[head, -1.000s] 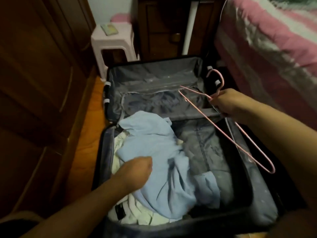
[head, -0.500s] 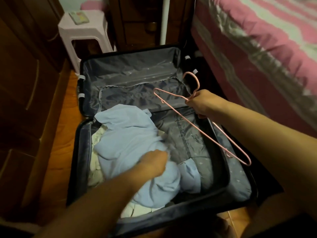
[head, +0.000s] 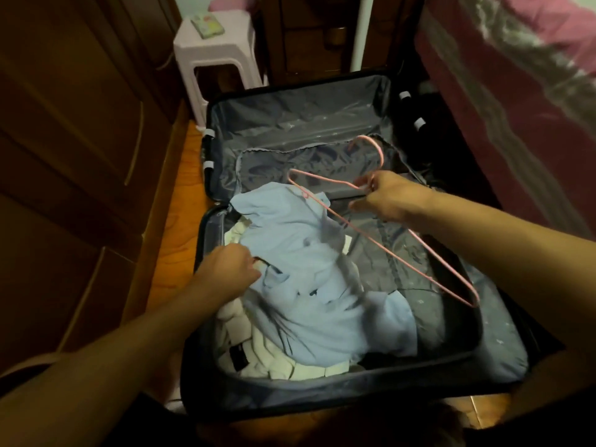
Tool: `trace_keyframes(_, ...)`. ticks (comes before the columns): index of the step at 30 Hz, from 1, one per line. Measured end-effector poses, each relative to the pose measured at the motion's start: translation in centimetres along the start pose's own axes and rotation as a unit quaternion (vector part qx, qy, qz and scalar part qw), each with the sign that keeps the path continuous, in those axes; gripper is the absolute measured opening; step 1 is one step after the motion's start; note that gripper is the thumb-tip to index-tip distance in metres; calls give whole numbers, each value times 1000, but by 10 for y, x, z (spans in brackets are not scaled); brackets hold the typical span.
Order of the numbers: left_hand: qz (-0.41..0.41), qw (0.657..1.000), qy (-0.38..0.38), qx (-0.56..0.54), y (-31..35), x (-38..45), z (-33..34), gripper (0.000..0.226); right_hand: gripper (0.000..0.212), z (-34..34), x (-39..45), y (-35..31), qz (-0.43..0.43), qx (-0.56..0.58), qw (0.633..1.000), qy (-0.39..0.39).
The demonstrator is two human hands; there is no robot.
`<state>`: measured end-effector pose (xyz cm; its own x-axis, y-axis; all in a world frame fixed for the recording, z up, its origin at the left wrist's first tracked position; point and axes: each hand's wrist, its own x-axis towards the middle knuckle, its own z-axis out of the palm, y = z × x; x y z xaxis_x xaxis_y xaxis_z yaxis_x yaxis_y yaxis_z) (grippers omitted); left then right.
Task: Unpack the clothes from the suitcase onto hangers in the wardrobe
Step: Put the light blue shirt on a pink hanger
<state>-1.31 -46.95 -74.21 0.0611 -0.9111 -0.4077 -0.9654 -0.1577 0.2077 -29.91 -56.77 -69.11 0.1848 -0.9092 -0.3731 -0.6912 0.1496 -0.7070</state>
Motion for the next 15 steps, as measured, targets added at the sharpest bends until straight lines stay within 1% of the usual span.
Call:
trace_keyframes(1, -7, 996, 11, -85, 4, -3, -2, 6, 44, 6, 0, -7, -14, 22, 1000, -16)
trace_keyframes(2, -4, 989, 1, -147, 9, -9, -7, 11, 61, 12, -1, -13, -26, 44, 998, -34)
trace_keyframes(3, 15, 978, -23, -208, 13, -19, -17, 23, 75, 17, -4, -20, -41, 60, 995, -63)
trace_keyframes(4, 53, 968, -31, -245, 16, -30, -31, 33, 86, 23, -6, -26, -57, 73, 991, -98)
trace_keyframes(5, 105, 960, -22, -258, 19, -40, -46, 42, 96, 27, -9, -30, -75, 85, 984, -136)
trace_keyframes(6, 166, 951, -4, -260, 24, -48, -64, 50, 102, 33, -10, -35, -96, 97, 976, -172)
trace_keyframes(7, 215, 941, 13, -262, 30, -57, -80, 54, 103, 38, -16, -42, -114, 103, 968, -200)
trace_keyframes(8, 253, 929, 20, -267, 38, -67, -99, 55, 99, 42, -21, -49, -132, 99, 963, -213)
trace_keyframes(9, 282, 918, 32, -276, 46, -76, -119, 55, 92, 43, -25, -62, -152, 73, 965, -202)
trace_keyframes(10, 302, 911, 44, -276, 51, -82, -139, 54, 80, 41, -29, -77, -176, 49, 967, -175)
trace_keyframes(11, 316, 908, 57, -267, 57, -88, -164, 53, 60, 32, -30, -97, -200, 30, 970, -135)
trace_keyframes(12, 319, 912, 69, -247, 61, -91, -188, 51, 36, 19, -26, -115, -222, 22, 971, -82)
trace_keyframes(13, 312, 922, 83, -215, 62, -91, -212, 48, 17, 3, -23, -130, -243, 24, 969, -26)
trace_keyframes(14, 291, 935, 110, -167, 62, -89, -242, 44, 12, -19, -19, -153, -262, 32, 964, 28)
trace_keyframes(15, 256, 951, 133, -112, 62, -85, -267, 41, 18, -41, -17, -171, -259, 46, 962, 74)
